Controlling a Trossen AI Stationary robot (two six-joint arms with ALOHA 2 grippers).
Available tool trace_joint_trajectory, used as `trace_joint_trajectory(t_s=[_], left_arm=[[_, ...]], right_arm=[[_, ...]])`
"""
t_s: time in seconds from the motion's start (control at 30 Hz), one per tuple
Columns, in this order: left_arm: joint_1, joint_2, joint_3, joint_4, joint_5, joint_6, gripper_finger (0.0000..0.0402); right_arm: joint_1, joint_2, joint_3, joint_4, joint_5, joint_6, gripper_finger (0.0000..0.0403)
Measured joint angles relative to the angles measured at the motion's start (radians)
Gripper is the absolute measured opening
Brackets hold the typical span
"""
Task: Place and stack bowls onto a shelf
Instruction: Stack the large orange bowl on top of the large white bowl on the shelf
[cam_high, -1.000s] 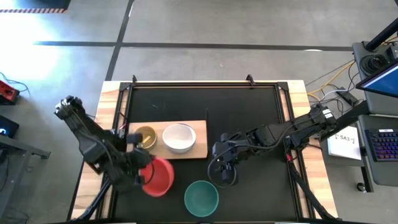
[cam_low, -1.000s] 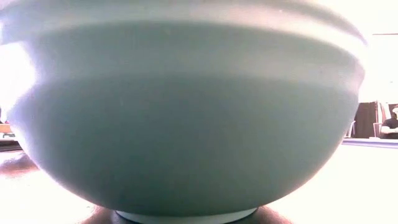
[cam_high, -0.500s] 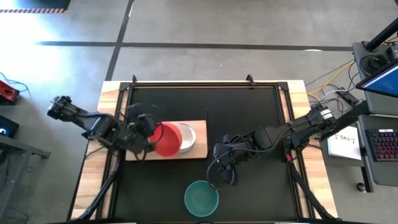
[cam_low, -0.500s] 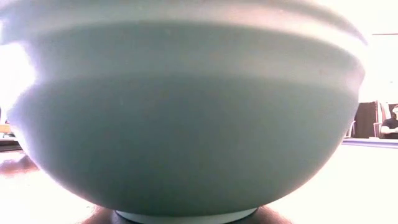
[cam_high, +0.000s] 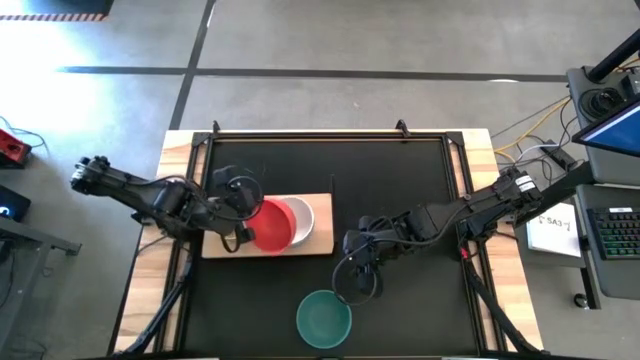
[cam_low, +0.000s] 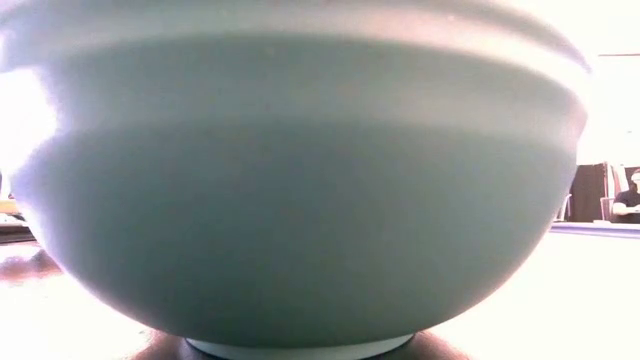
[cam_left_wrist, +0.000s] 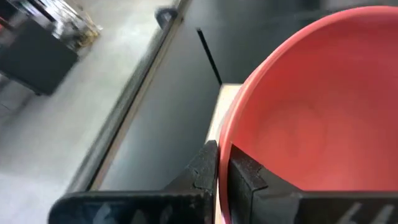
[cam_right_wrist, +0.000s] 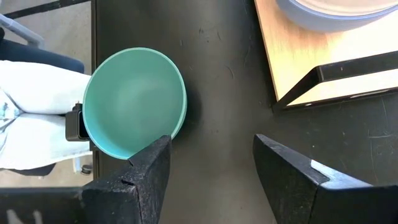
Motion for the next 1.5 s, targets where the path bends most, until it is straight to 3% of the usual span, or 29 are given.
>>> trace_joint_trajectory(t_s=[0.3, 0.67, 0.97, 1.33, 1.5], left_arm=[[0.054, -0.001, 0.018, 0.046, -0.027, 0.036, 0.0], [0.183, 0.046, -0.011, 0.162, 0.169, 0.08, 0.0], [0.31, 0.102, -0.023, 0.164, 0.328, 0.022, 0.0], [0.341, 0.145, -0.046, 0.151, 0.452, 0.018, 0.0001], [0.363, 0.145, -0.039, 0.132, 0.46, 0.029, 0.0031]], right_arm=[[0.0, 0.0, 0.0, 0.0, 0.0, 0.0, 0.0215], [0.0, 0.0, 0.0, 0.0, 0.0, 0.017, 0.0215], [0.0, 0.0, 0.001, -0.001, 0.0, 0.016, 0.0215], [0.0, 0.0, -0.003, -0.004, 0.0, 0.015, 0.0215], [0.0, 0.0, -0.003, -0.004, 0.0, 0.015, 0.0215]])
